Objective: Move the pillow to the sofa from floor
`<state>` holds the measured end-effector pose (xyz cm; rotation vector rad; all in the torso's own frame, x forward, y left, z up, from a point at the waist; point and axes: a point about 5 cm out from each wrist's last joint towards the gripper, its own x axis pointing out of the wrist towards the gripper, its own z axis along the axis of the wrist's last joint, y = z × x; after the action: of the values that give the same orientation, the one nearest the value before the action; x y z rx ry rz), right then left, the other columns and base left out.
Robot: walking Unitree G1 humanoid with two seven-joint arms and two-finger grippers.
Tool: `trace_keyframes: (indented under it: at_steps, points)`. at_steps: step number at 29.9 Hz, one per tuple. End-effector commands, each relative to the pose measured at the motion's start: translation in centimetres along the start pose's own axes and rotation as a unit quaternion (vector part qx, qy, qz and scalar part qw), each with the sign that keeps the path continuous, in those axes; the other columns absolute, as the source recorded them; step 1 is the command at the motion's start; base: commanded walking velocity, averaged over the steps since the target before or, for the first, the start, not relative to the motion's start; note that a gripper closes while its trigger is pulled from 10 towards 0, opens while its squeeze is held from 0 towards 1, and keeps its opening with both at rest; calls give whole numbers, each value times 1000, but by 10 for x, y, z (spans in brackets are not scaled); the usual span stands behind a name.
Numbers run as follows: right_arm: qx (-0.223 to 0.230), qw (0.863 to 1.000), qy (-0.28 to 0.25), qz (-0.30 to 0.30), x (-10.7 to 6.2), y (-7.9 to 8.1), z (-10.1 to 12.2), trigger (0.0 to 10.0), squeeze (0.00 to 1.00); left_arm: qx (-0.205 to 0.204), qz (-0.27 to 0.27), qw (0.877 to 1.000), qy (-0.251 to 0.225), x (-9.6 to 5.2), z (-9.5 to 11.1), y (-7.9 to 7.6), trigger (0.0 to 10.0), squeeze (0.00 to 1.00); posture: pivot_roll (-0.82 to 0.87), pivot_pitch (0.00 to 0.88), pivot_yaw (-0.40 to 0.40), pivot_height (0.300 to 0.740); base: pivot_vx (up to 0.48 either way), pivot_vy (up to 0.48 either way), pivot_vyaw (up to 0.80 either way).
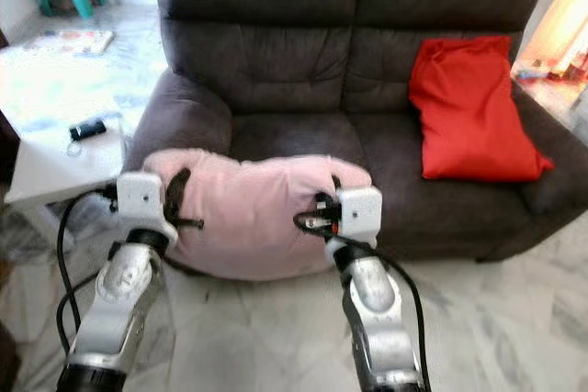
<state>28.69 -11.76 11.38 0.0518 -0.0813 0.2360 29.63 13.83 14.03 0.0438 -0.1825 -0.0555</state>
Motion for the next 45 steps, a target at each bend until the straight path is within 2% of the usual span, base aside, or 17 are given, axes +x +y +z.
trace_keyframes:
  at_steps: [1, 11, 14, 17, 29, 34, 40, 45]
  points:
    - [0, 999, -50, 18, 6, 9, 19, 10000, 0, 0, -26, 999, -26, 3, 12, -12, 10000, 0, -12, 0, -41, 740, 0, 0, 0]
    - [-9, 998, -61, 30, 7, 12, 22, 10000, 0, 15, -20, 999, -38, 2, 16, -11, 10000, 0, -6, 1, -39, 740, 0, 0, 0]
    - [-16, 997, -67, 43, 6, 15, 24, 10000, 0, 18, -19, 999, -45, 1, 19, -12, 10000, 0, -6, 0, -38, 740, 0, 0, 785]
    - [0, 997, -70, 42, 6, 16, 23, 10000, 0, 18, -17, 999, -47, 1, 20, -11, 10000, 0, -6, 0, -38, 740, 0, 0, 663]
    - [-7, 997, -67, 47, 6, 16, 23, 10000, 0, 19, -17, 998, -52, 3, 22, -12, 10000, 0, -6, 0, -37, 740, 249, 0, 0]
    - [-13, 996, -70, 56, 5, 19, 23, 10000, 0, 19, -16, 998, -53, 3, 23, -12, 10000, 0, -6, 0, -37, 740, 259, 0, 721]
    - [6, 997, -66, 48, 6, 17, 22, 10000, 0, 19, -16, 998, -54, 3, 23, -13, 10000, 0, -8, 0, -37, 740, 259, 0, 132]
    - [3, 997, -63, 48, 7, 17, 21, 10000, 0, 18, -30, 998, -55, 4, 23, -16, 10000, 0, -6, 0, -39, 740, 152, 0, 0]
